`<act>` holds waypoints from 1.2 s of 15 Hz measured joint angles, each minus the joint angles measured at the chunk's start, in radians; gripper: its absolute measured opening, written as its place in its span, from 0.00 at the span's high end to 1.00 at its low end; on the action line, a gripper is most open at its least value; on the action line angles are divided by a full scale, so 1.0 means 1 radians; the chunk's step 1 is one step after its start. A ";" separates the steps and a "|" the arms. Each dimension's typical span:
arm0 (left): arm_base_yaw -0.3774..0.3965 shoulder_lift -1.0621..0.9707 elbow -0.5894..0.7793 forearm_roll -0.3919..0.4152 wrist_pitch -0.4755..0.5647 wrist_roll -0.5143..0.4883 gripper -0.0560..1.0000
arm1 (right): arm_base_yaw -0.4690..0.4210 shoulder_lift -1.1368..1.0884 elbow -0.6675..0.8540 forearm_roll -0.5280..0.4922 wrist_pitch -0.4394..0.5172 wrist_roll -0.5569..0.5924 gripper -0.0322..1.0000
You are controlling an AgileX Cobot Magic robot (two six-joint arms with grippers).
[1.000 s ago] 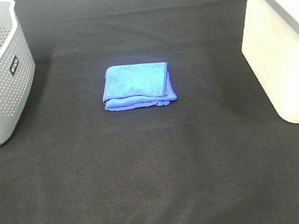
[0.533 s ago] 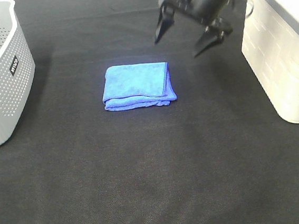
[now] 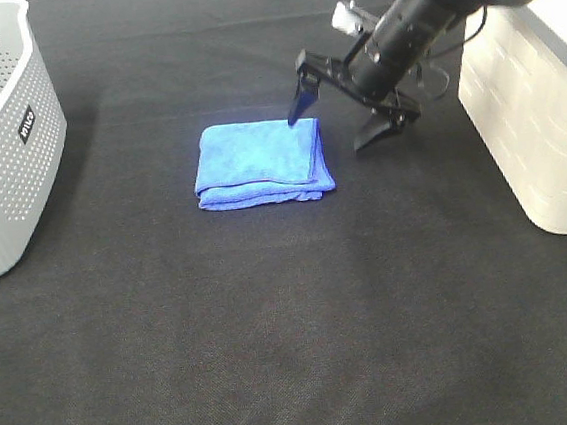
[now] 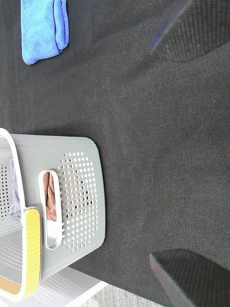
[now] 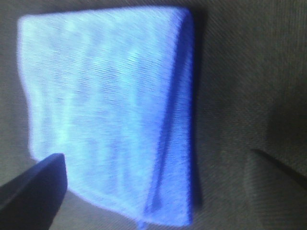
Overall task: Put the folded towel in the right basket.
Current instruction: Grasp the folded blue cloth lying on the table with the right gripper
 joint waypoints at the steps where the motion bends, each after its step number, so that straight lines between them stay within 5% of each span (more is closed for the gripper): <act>1: 0.000 0.000 0.000 0.000 0.000 0.000 0.01 | 0.000 0.019 0.000 0.001 -0.005 -0.007 0.05; 7: 0.000 0.000 0.000 0.000 0.000 0.000 0.01 | -0.001 0.057 -0.011 0.031 -0.021 -0.007 0.06; 13: 0.000 0.000 0.000 0.000 0.000 0.000 0.01 | 0.097 0.145 -0.033 0.345 -0.060 -0.120 0.11; 16: 0.000 0.000 0.000 0.000 0.000 0.000 0.01 | 0.123 0.169 -0.035 0.406 -0.079 -0.140 0.34; 17: 0.000 0.000 0.000 0.000 0.000 0.000 0.01 | 0.123 0.169 -0.035 0.406 -0.079 -0.140 0.34; 18: 0.000 0.000 0.000 0.000 0.000 0.000 0.01 | 0.123 0.170 -0.030 0.402 -0.092 -0.140 0.46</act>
